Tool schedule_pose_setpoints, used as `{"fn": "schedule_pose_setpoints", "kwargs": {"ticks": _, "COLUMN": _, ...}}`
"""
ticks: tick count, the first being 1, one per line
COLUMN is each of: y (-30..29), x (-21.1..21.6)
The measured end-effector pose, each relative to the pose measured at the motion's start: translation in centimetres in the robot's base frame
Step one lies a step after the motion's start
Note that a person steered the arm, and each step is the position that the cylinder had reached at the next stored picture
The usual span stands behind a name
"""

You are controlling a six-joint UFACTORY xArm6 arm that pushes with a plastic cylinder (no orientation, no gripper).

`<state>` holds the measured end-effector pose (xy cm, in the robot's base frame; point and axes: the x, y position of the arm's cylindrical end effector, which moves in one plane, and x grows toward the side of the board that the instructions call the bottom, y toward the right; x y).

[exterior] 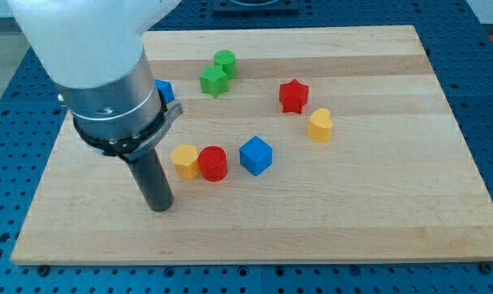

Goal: Slide the yellow hexagon to the right side the yellow heart

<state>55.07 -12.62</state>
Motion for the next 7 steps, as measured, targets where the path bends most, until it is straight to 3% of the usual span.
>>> {"fn": "schedule_pose_setpoints", "kwargs": {"ticks": 3, "y": 3.6, "x": -5.4}}
{"fn": "schedule_pose_setpoints", "kwargs": {"ticks": 5, "y": -0.2, "x": -6.5}}
{"fn": "schedule_pose_setpoints", "kwargs": {"ticks": 7, "y": 0.2, "x": -8.4}}
